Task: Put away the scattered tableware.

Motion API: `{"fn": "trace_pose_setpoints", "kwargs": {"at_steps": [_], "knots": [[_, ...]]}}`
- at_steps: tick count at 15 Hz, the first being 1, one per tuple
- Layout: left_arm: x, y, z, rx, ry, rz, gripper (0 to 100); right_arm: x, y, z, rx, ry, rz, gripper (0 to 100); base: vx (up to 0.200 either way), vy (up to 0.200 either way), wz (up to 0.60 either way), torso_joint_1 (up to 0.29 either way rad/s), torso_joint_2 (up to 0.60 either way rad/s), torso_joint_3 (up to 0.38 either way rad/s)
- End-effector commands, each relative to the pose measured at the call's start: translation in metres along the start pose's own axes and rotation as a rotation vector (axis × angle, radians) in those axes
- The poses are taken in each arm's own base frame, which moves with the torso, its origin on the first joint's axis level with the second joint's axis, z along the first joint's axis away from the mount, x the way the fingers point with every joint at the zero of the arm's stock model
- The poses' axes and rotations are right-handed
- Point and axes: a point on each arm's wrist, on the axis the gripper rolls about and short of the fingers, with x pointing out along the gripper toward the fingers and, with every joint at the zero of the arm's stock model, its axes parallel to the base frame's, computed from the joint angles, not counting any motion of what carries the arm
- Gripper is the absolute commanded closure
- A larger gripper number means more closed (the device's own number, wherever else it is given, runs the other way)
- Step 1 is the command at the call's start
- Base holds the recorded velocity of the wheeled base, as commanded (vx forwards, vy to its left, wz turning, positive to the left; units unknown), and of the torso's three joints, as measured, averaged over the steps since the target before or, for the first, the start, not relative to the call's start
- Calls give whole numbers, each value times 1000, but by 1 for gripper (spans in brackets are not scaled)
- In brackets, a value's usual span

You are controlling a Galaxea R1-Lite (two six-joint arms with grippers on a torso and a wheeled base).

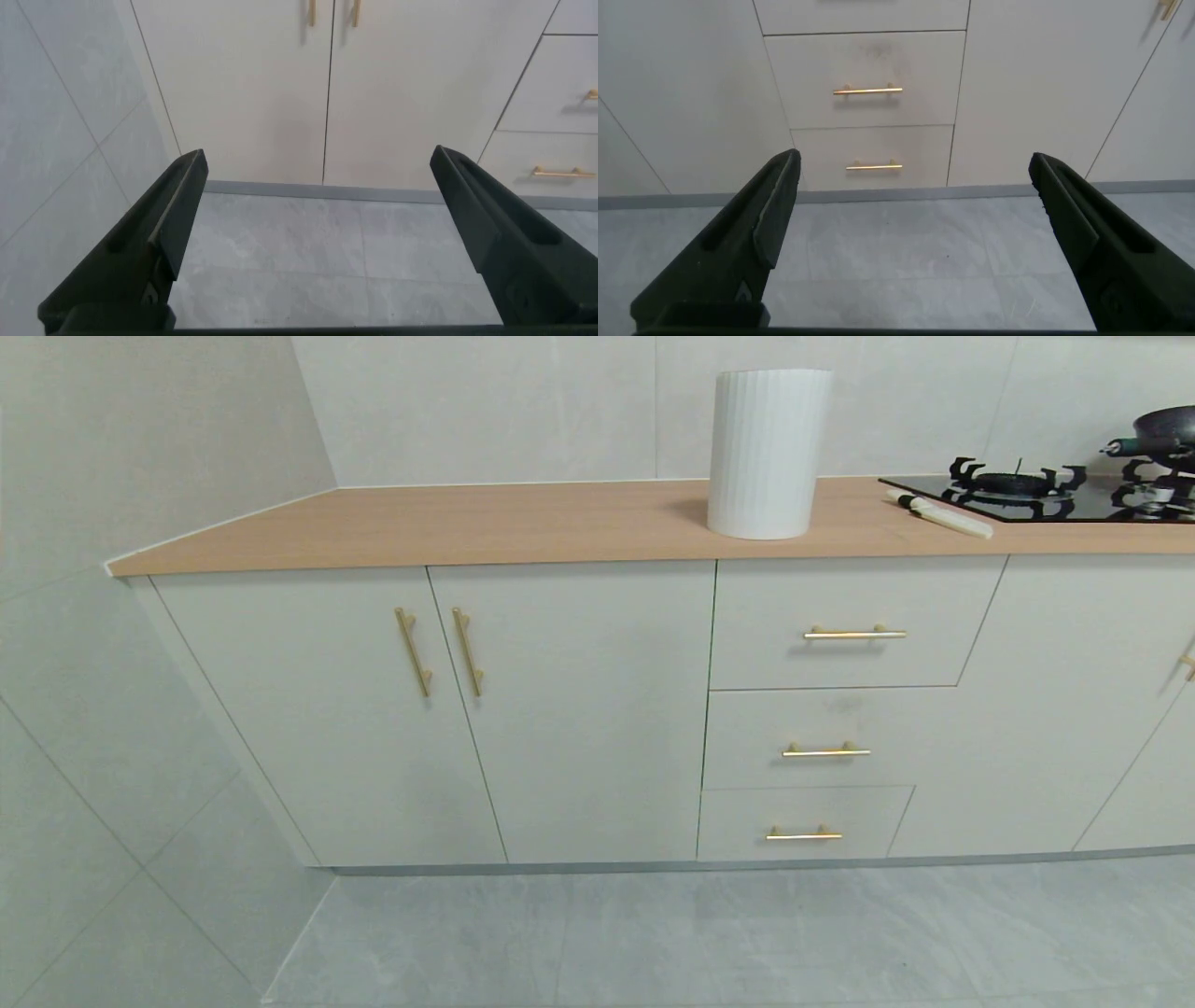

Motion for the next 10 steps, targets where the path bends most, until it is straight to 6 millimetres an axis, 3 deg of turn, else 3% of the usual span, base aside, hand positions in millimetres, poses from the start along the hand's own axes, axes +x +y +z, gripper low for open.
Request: {"fn": "trace_pose_setpoints", "kwargs": {"at_steps": [1,10], "knots": [[0,0,0,-1,1,1,0,0,0,0,1,5,0,0,0,0,0,0,0,0],[0,0,0,-3,2,1,0,0,0,0,1,5,0,0,200,0,0,4,-1,2]]}}
